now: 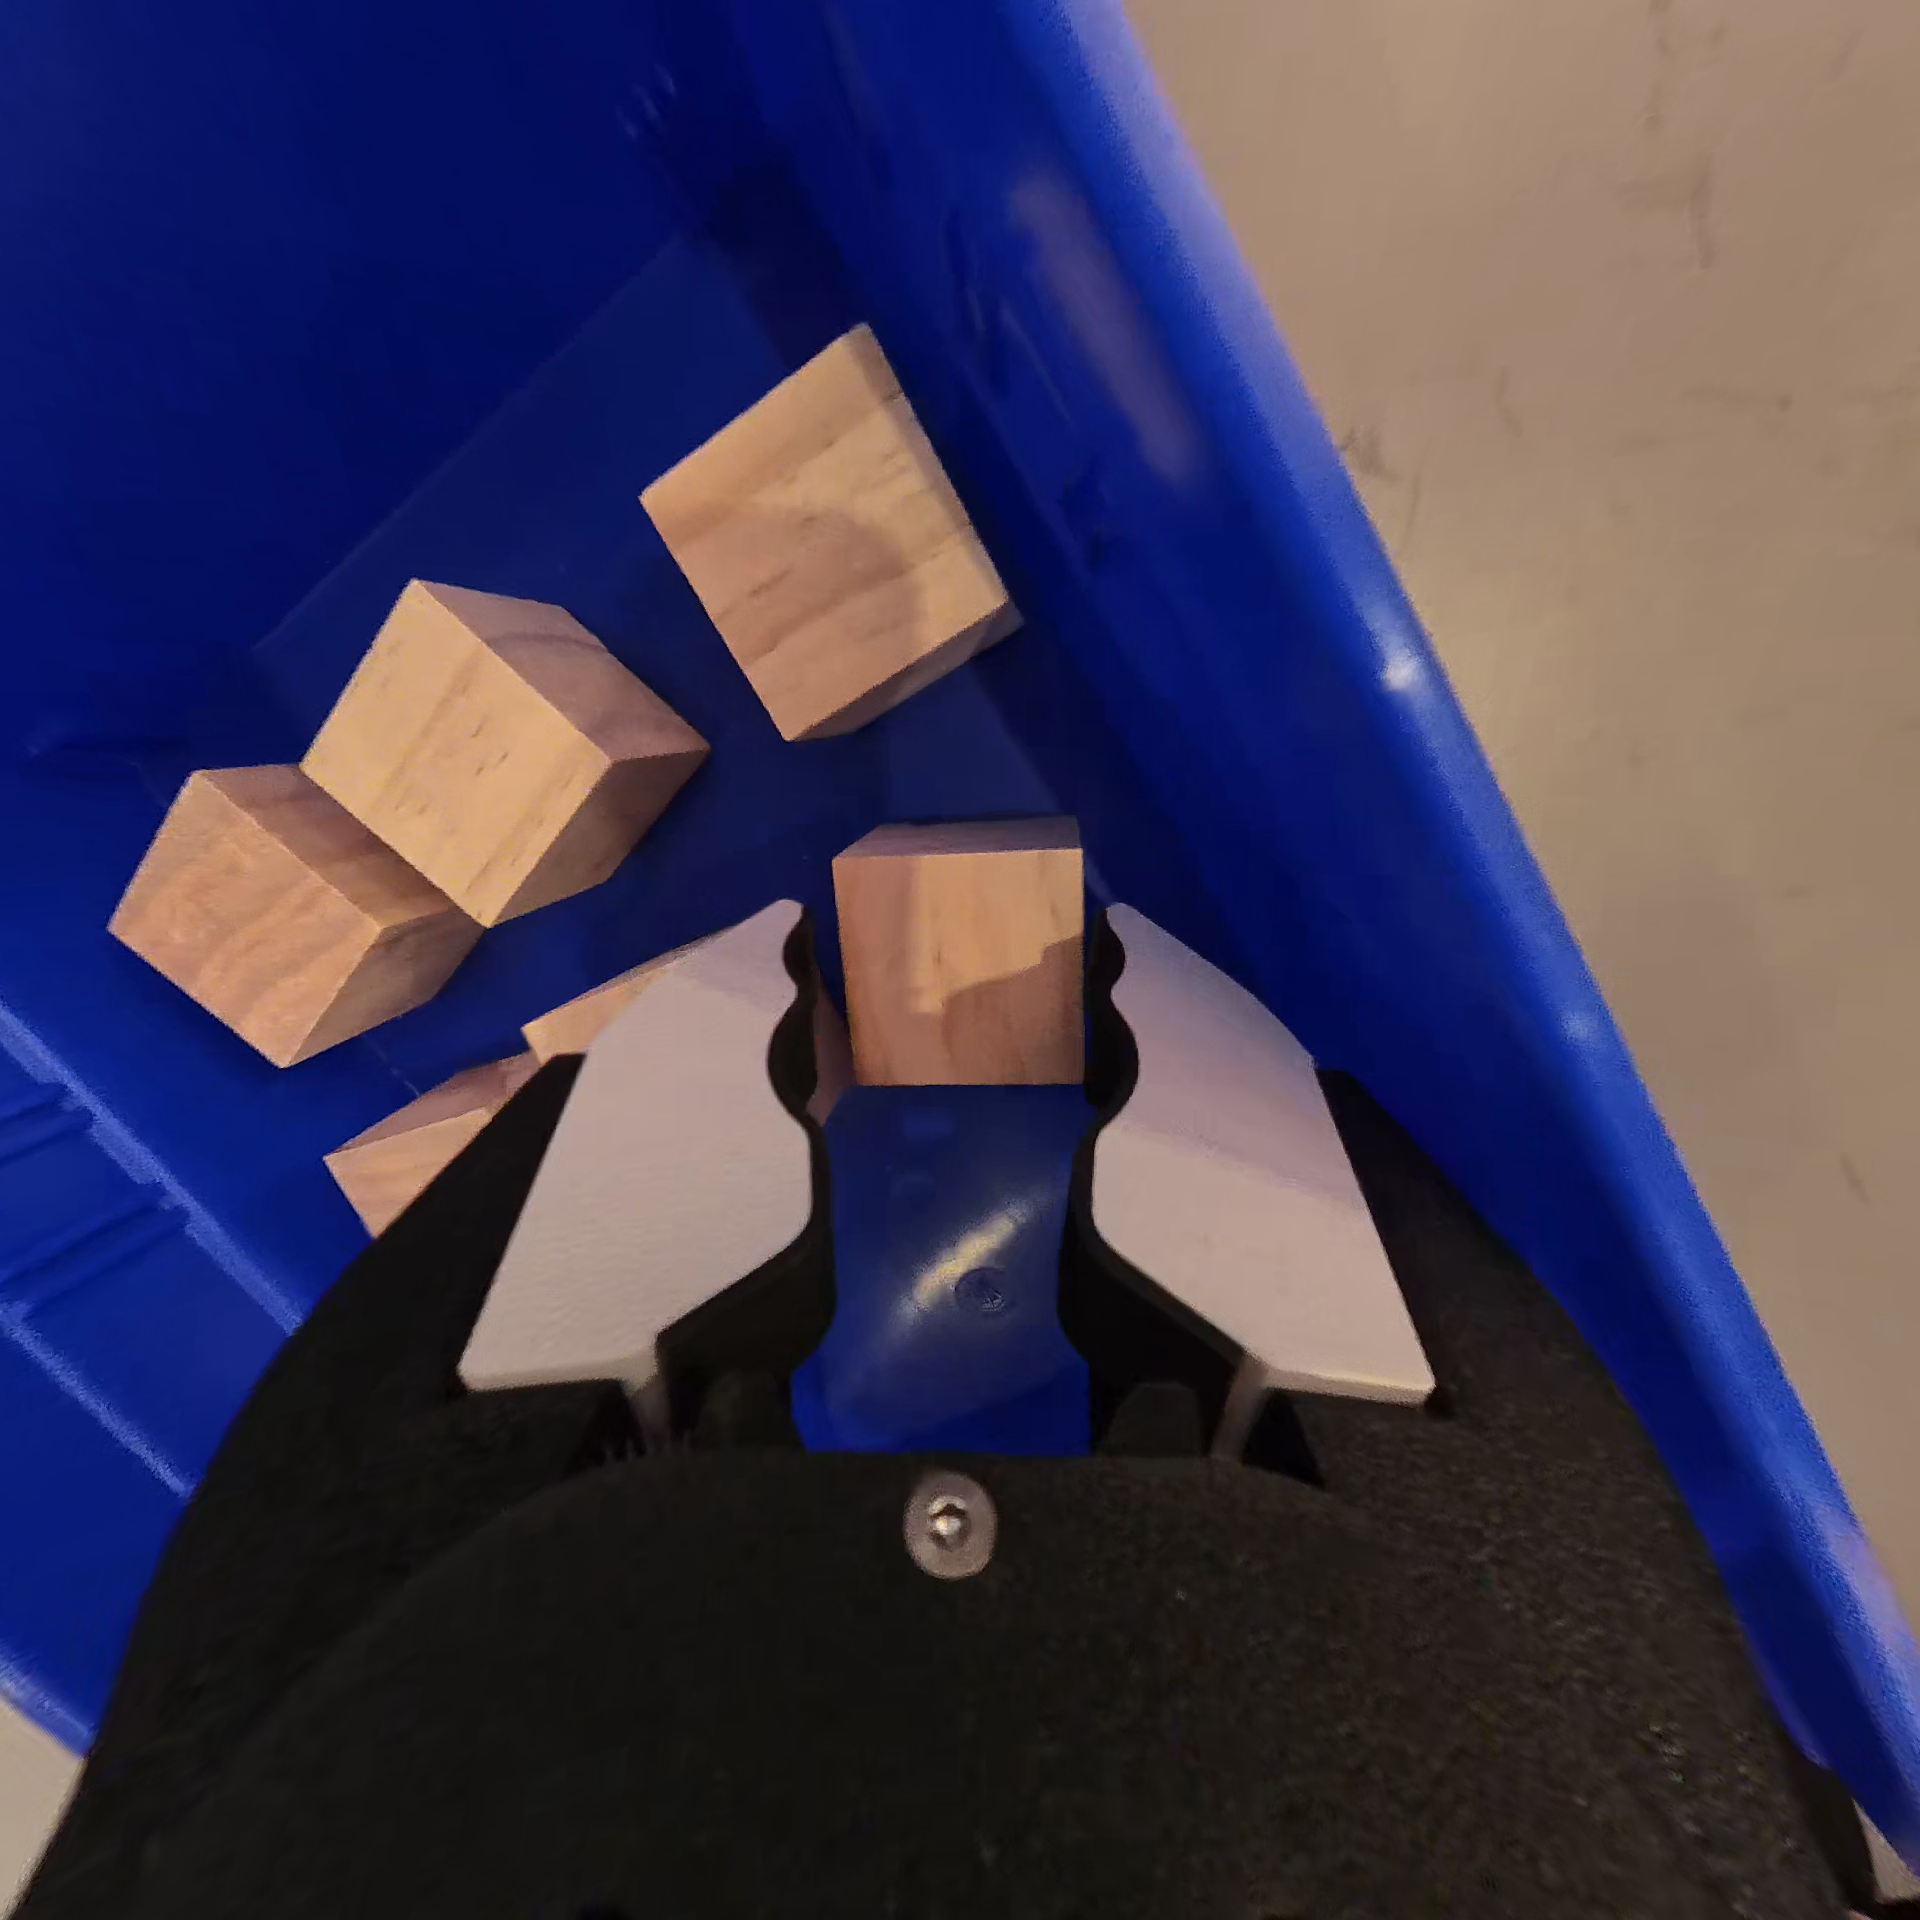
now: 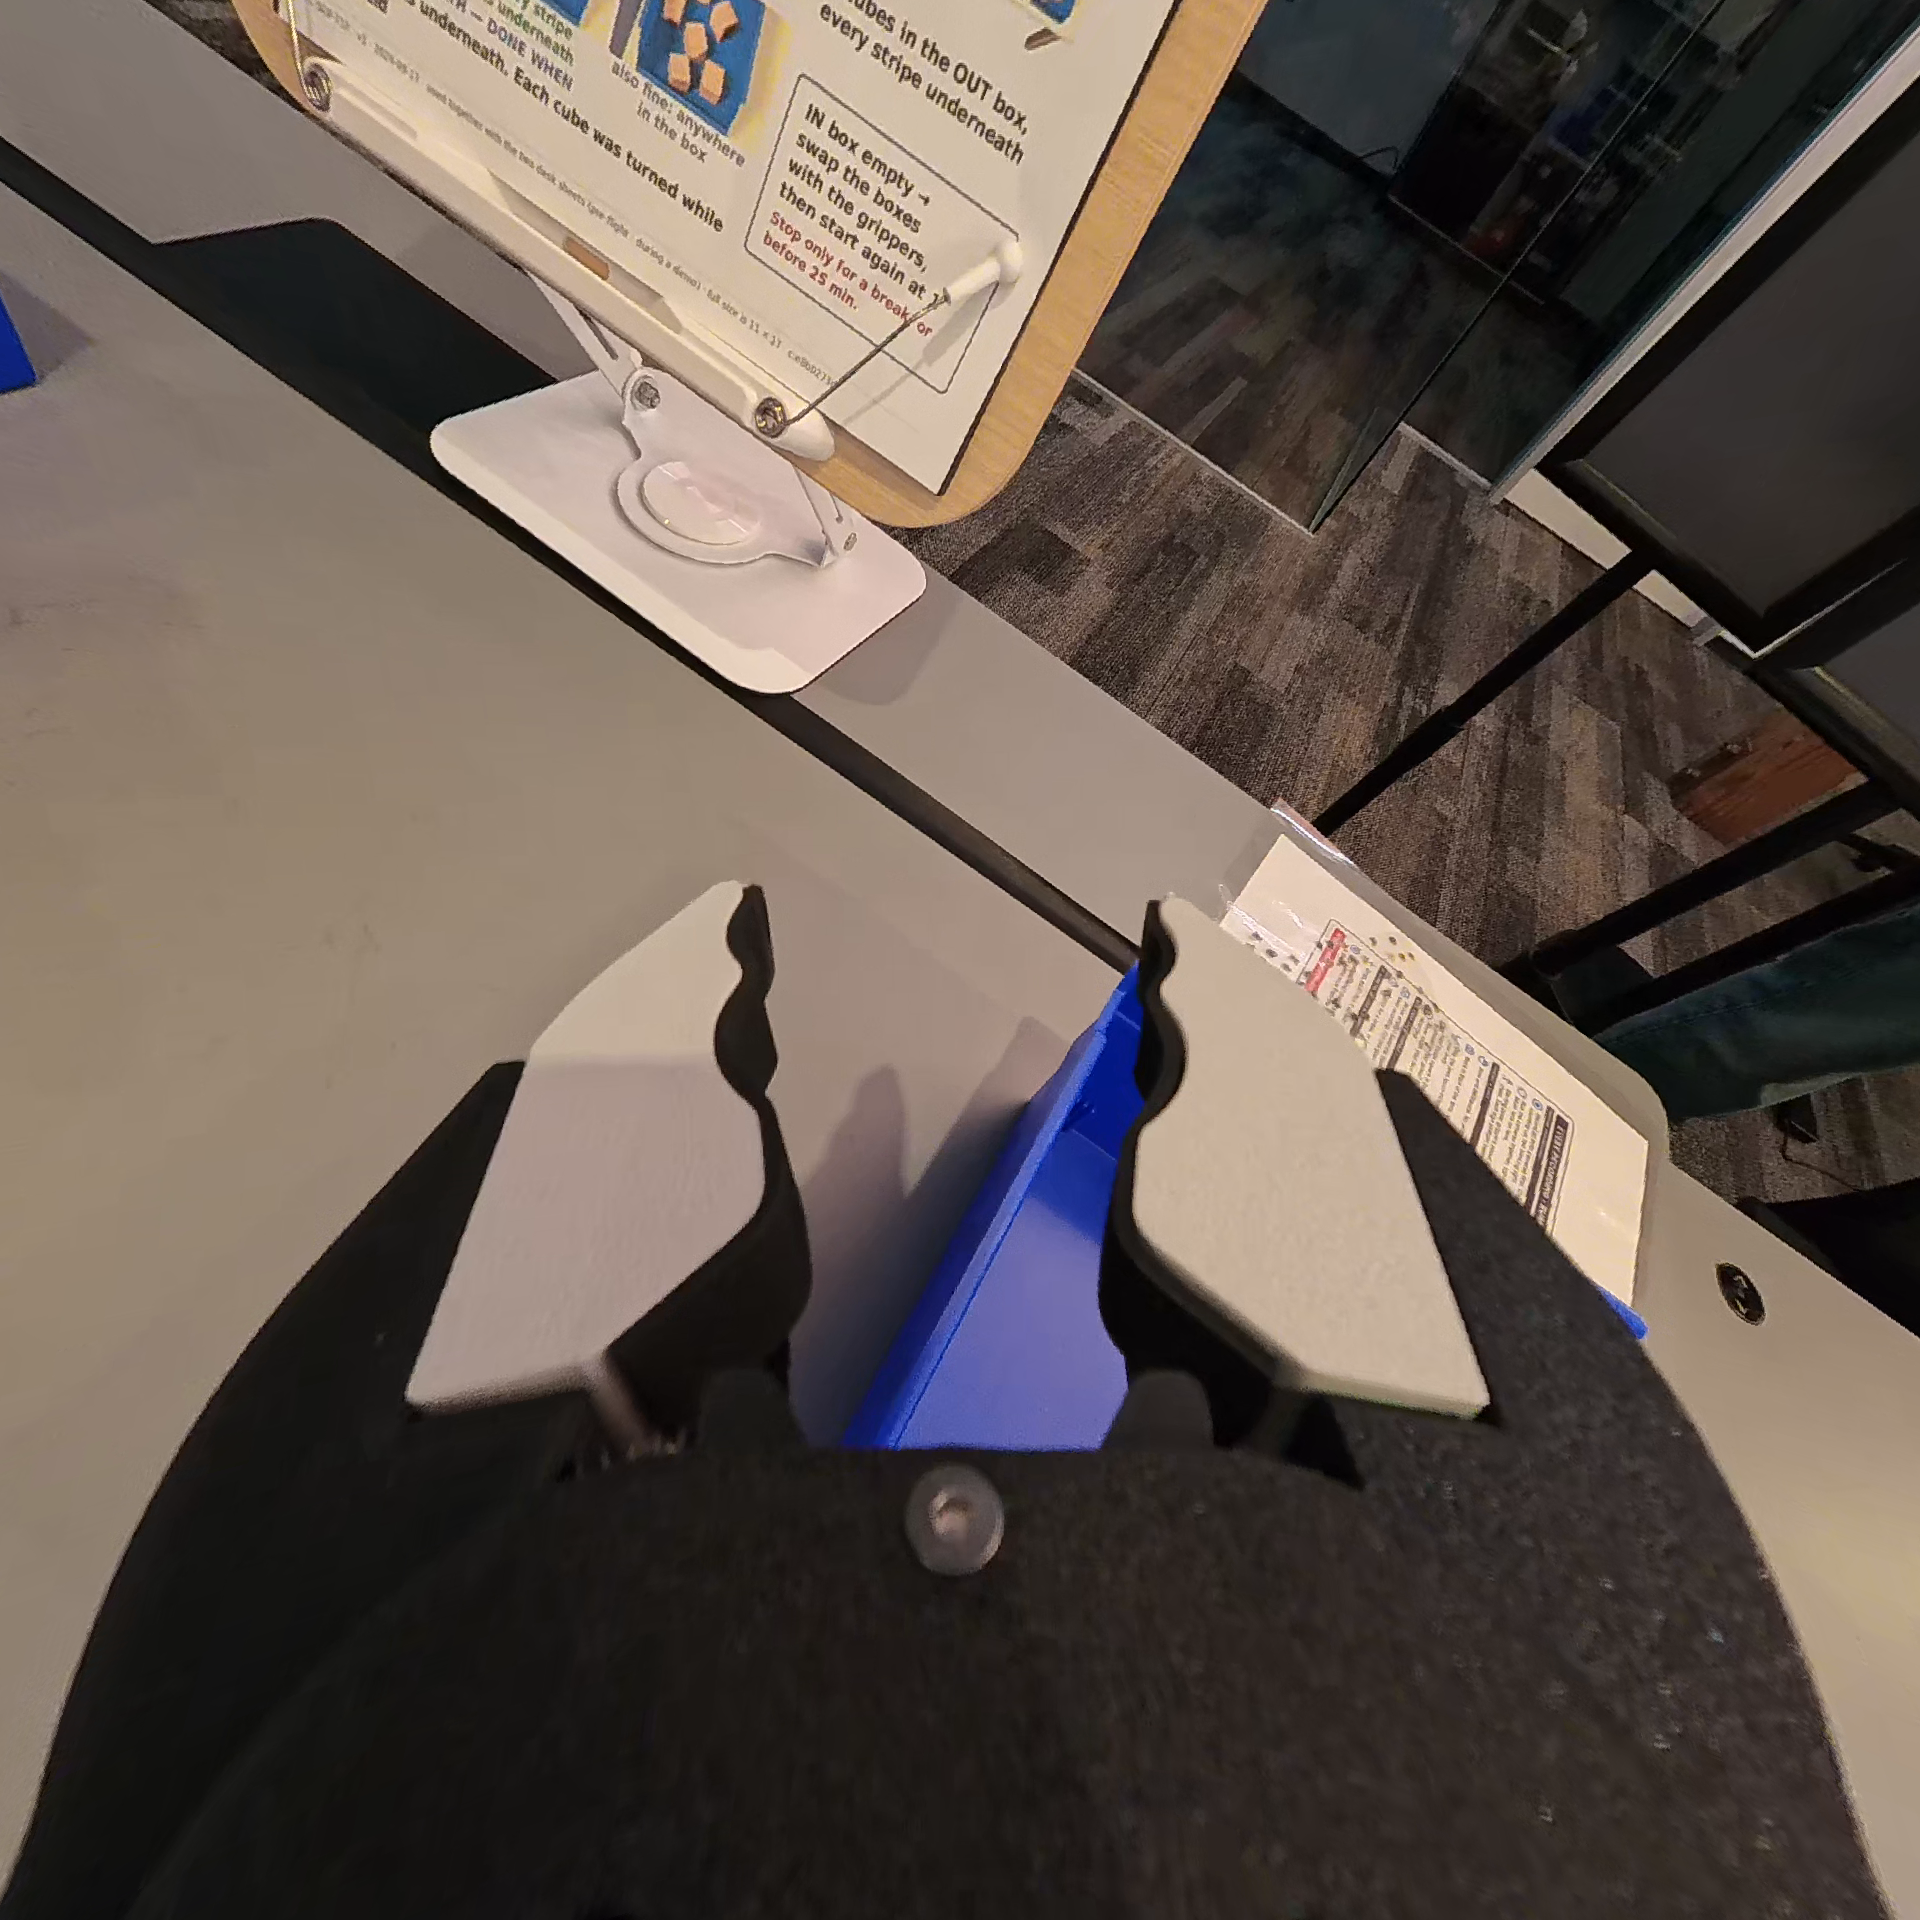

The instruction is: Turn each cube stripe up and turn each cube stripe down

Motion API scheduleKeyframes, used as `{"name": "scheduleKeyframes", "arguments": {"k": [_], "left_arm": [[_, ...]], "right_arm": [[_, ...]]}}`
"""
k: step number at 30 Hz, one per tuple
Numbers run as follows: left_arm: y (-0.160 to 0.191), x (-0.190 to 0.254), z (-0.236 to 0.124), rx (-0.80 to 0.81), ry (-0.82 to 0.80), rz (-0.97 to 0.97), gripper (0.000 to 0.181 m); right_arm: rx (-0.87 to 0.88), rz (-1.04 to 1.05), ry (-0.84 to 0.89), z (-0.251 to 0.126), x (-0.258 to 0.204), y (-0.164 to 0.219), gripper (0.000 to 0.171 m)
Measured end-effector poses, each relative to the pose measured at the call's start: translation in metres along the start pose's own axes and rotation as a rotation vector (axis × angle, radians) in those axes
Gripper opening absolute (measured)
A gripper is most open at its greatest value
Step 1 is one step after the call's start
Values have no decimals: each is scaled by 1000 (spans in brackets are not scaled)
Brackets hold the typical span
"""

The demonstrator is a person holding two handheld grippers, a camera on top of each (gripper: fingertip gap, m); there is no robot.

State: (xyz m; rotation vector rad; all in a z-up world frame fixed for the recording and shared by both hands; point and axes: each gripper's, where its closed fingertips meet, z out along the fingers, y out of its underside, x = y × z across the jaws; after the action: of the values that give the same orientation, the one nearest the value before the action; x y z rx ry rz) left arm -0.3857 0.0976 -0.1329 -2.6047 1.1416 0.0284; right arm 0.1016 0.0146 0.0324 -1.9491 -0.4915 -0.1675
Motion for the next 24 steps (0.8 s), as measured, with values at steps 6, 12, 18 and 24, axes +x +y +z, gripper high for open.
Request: {"name": "scheduleKeyframes", "arguments": {"k": [6, 12, 18, 24], "left_arm": [[3, 2, 4, -28, 10, -1, 46], [3, 1, 4, -38, 6, 0, 46], [1, 1, 0, -24, 10, -12, 46], [1, 0, -3, -16, 15, -22, 46]], "right_arm": [[-30, -9, 3, 5, 0, 6, 67], [-39, -14, 3, 7, -1, 8, 67], [-53, -14, -1, 10, -2, 11, 67], [-75, -15, -7, 12, -3, 15, 67]]}}
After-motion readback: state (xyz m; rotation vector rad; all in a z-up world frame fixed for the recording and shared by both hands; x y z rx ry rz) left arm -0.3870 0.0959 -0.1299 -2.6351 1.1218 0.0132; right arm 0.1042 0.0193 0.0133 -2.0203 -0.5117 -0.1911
